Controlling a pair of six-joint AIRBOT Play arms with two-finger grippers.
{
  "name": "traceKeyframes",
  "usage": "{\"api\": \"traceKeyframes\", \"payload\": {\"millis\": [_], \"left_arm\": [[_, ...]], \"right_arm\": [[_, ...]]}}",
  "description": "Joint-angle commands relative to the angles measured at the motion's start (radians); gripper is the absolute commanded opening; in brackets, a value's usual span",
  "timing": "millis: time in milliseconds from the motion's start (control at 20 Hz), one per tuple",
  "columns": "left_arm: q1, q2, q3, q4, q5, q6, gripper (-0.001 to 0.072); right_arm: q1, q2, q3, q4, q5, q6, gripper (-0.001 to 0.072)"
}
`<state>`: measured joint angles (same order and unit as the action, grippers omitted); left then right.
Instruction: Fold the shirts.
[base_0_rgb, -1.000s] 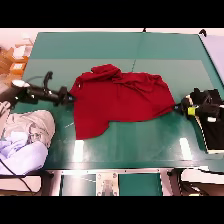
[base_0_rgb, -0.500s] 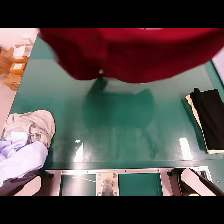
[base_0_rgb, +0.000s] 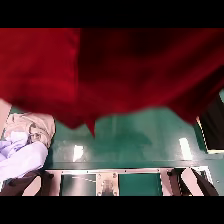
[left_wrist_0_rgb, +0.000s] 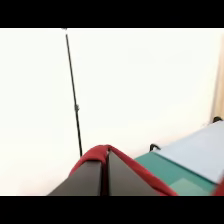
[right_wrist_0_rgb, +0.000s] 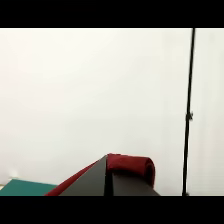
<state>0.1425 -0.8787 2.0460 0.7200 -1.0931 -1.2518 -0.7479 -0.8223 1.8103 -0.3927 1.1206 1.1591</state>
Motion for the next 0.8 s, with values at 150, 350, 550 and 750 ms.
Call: {"api": "traceKeyframes", "payload": {"millis": [150,350,550,750], "left_arm": [[0.001,-0.057,-0.420,0.035,-0.008,-0.027,0.0031],[0.001,-0.308,-0.661,-0.064,0.051,0.091,0.0031],[0.001,-0.663,-0.670,-0.127,0.159,0.127,0.0031],[0.001,-0.896,-0.570,-0.221,0.233,0.161,0.0031]], "right_arm": [[0.094,-0.031,-0.397,-0.040,-0.031,-0.024,0.0017],[0.276,-0.216,-0.731,-0.054,-0.259,-0.127,0.0017],[0.367,-0.601,-0.719,-0.040,-0.429,-0.150,0.0017],[0.379,-0.955,-0.437,-0.015,-0.359,-0.093,0.0017]]}}
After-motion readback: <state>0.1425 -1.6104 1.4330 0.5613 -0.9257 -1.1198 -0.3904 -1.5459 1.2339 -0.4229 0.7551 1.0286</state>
